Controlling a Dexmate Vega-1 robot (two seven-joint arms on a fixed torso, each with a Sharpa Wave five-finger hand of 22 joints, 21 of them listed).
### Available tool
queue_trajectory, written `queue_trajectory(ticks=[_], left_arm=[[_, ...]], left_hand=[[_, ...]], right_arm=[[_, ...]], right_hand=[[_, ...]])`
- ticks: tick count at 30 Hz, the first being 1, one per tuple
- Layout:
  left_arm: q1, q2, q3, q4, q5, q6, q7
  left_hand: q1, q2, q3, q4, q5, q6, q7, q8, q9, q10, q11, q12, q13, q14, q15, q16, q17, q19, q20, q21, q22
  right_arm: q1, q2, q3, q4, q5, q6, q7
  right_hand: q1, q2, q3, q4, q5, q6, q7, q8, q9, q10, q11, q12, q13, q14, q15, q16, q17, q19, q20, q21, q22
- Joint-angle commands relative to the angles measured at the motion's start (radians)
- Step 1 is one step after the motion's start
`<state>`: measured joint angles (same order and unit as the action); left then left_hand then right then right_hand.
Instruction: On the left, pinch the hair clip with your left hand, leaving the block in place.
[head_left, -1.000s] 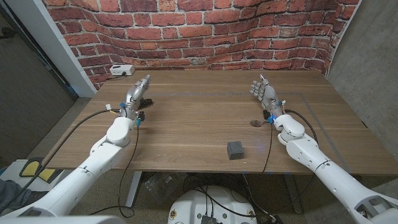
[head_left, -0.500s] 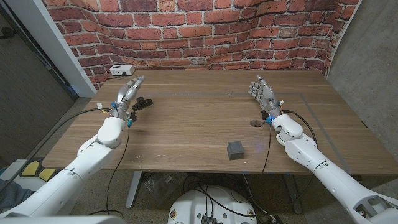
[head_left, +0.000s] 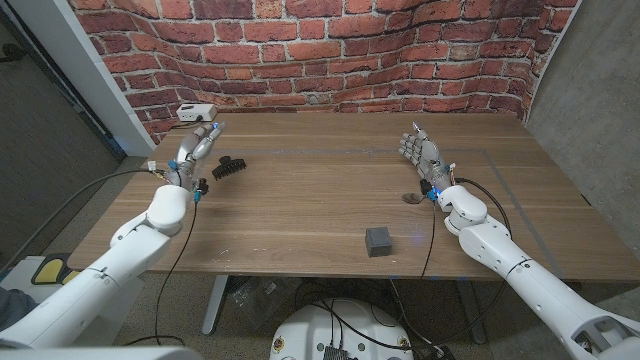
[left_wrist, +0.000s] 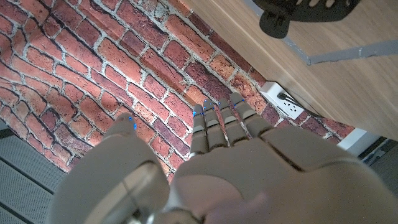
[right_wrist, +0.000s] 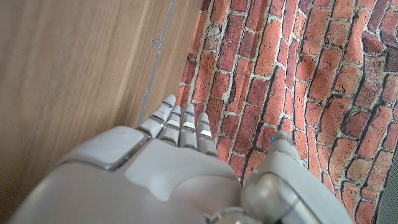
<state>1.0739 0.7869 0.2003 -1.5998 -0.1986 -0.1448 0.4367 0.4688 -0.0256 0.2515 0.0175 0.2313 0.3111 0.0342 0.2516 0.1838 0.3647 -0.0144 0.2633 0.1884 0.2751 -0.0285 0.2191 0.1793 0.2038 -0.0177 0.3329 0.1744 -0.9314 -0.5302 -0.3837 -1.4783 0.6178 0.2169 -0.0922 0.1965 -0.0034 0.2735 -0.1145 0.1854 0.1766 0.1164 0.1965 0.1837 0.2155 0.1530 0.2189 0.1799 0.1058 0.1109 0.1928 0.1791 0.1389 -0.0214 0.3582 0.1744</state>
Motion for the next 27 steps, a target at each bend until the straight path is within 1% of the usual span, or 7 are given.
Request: queue_trajectory(ticks=[1, 11, 15, 16, 19, 22, 27], left_arm=[[-0.003, 0.075, 0.016, -0.089, 0.153, 0.246, 0.087], [-0.032, 0.123, 0.054, -0.149, 0.239, 0.403, 0.087], [-0.043, 0.146, 0.073, -0.176, 0.28, 0.465, 0.082], [-0.046, 0.152, 0.078, -0.183, 0.289, 0.481, 0.078], [-0.054, 0.165, 0.093, -0.203, 0.319, 0.528, 0.075], [-0.06, 0.179, 0.109, -0.226, 0.348, 0.578, 0.065], [-0.071, 0.213, 0.132, -0.258, 0.375, 0.642, 0.017]], left_hand=[[0.01, -0.006, 0.0, -0.009, -0.004, 0.016, -0.001, 0.005, 0.005, 0.013, -0.001, 0.004, 0.004, 0.012, 0.0, 0.002, 0.002, 0.015, 0.001, 0.005, 0.004], [0.031, -0.006, 0.004, -0.021, -0.006, 0.038, -0.006, 0.007, 0.005, 0.035, -0.018, 0.004, 0.005, 0.032, -0.011, 0.001, 0.002, 0.029, -0.004, 0.003, 0.004], [0.05, -0.008, 0.008, -0.033, -0.006, 0.05, -0.011, 0.007, 0.005, 0.049, -0.029, 0.004, 0.005, 0.042, -0.017, 0.0, 0.001, 0.039, -0.006, 0.002, 0.004], [0.059, -0.01, 0.01, -0.039, -0.005, 0.055, -0.013, 0.008, 0.005, 0.055, -0.032, 0.004, 0.005, 0.047, -0.019, 0.0, 0.0, 0.041, -0.007, 0.001, 0.004], [0.12, -0.021, 0.021, -0.078, -0.001, 0.076, -0.022, 0.008, 0.006, 0.08, -0.047, 0.002, 0.004, 0.063, -0.027, -0.006, -0.002, 0.056, -0.012, -0.003, 0.003], [0.179, -0.044, 0.026, -0.117, 0.002, 0.103, -0.038, 0.009, 0.006, 0.106, -0.073, -0.003, 0.005, 0.096, -0.048, -0.006, -0.003, 0.076, -0.019, -0.009, 0.003], [0.216, -0.059, 0.028, -0.14, 0.004, 0.12, -0.052, 0.009, 0.006, 0.126, -0.095, -0.005, 0.005, 0.105, -0.057, -0.01, -0.003, 0.088, -0.026, -0.012, 0.003]], right_arm=[[-0.003, -0.003, -0.003, -0.007, 0.0, -0.009, -0.003], [-0.002, -0.006, -0.005, -0.011, -0.003, -0.015, -0.002], [-0.001, -0.006, -0.005, -0.013, -0.002, -0.016, -0.003], [-0.001, -0.005, -0.005, -0.013, -0.002, -0.016, -0.003], [0.0, -0.005, -0.006, -0.013, -0.003, -0.017, -0.003], [0.001, -0.004, -0.006, -0.011, -0.002, -0.017, -0.002], [0.004, -0.002, -0.01, -0.006, 0.0, -0.024, 0.002]], right_hand=[[0.015, 0.001, 0.002, -0.003, 0.0, -0.001, -0.001, 0.001, 0.004, 0.012, -0.003, 0.007, 0.005, 0.004, 0.005, -0.001, 0.003, 0.008, 0.001, -0.006, 0.006], [0.018, 0.003, 0.002, -0.005, -0.001, -0.001, -0.001, 0.0, 0.004, 0.012, -0.002, 0.006, 0.005, 0.006, 0.006, -0.002, 0.003, 0.01, 0.001, -0.008, 0.006], [0.019, 0.003, 0.003, -0.006, -0.001, -0.001, -0.001, 0.0, 0.004, 0.012, -0.004, 0.006, 0.005, 0.006, 0.005, -0.002, 0.003, 0.01, 0.001, -0.009, 0.006], [0.02, 0.003, 0.002, -0.006, -0.001, -0.001, -0.001, 0.0, 0.004, 0.012, -0.004, 0.005, 0.005, 0.006, 0.005, -0.002, 0.003, 0.01, 0.0, -0.01, 0.006], [0.02, 0.003, 0.002, -0.006, -0.001, -0.001, -0.002, 0.0, 0.004, 0.012, -0.004, 0.005, 0.005, 0.007, 0.005, -0.002, 0.003, 0.011, 0.001, -0.011, 0.006], [0.02, 0.004, 0.002, -0.006, -0.002, -0.001, -0.002, 0.0, 0.004, 0.012, -0.003, 0.005, 0.005, 0.007, 0.006, -0.002, 0.004, 0.011, 0.001, -0.011, 0.006], [0.021, 0.004, 0.002, -0.007, -0.002, -0.001, -0.003, 0.0, 0.004, 0.013, -0.003, 0.005, 0.005, 0.007, 0.005, -0.002, 0.004, 0.012, 0.002, -0.012, 0.006]])
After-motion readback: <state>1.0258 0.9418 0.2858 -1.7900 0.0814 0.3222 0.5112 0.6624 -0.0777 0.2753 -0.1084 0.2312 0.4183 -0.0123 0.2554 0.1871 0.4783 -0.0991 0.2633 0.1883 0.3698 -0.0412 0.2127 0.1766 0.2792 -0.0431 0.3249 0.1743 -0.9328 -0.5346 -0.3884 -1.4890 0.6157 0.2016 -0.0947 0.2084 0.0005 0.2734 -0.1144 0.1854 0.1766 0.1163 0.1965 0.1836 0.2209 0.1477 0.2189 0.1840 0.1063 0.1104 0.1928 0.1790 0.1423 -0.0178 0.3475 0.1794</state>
